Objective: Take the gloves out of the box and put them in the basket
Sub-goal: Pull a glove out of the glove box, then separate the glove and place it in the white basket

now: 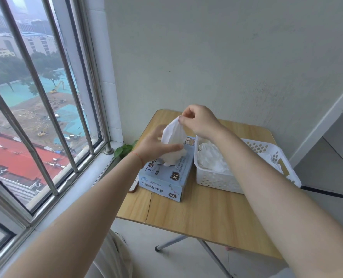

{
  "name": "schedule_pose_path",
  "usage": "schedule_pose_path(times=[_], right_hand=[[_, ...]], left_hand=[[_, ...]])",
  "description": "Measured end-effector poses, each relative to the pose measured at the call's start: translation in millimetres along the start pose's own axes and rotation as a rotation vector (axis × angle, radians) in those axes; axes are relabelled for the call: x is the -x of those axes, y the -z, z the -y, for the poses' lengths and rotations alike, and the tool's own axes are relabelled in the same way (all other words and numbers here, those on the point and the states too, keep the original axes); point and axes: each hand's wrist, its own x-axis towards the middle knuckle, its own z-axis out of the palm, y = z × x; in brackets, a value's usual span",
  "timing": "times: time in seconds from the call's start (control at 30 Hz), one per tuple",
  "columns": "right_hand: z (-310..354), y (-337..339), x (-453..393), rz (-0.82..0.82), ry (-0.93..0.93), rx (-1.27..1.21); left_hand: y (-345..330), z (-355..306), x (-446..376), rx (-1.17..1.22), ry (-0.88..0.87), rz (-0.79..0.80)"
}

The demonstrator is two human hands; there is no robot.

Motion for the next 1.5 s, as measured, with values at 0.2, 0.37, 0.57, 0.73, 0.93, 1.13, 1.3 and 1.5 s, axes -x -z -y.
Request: schedule_pose_path(times=[0.2,0.37,0.57,0.73,0.93,1.13,1.3,1.5], right_hand=[[4.2,-2.9,-4.0,-0.062,0.027,-0.023],[3.0,-0.2,-1.2,0.030,-0.017,-0.196],[-5.2,11.8,3.2,0.080,-0.087,-0.483],[-2.6,31.9,-0.5,-0.129,-0.133,-0.730],[0.7,45.5,5.2,-0.206,-0.142,-0.680],[12.4,44.9,17.4,-0.071,-0.083,-0.497],[33.9,49.4,26.6,-0.057,-0.045,-0.478],[40.5,66.4,29.7,-0.237,-0.118,-0.588]], left_hand=[[9.3,-23.1,-10.7,-0.044,-0.086,-0.197],[14.7,-42.9,-16.5,0.119,-0.140,-0.261],[18.5,-64.1,-16.9,0.241,-0.129,-0.333],[18.0,-63.3,-11.8,0.183,-0.068,-0.252],[11.8,-57.6,1.8,0.127,0.015,-0.131],[10.3,-54.1,7.2,0.256,-0.119,0.028],[6.8,-75.0,10.2,0.140,-0.187,0.029],[18.6,-72.8,26.8,0.384,-0.044,0.316]])
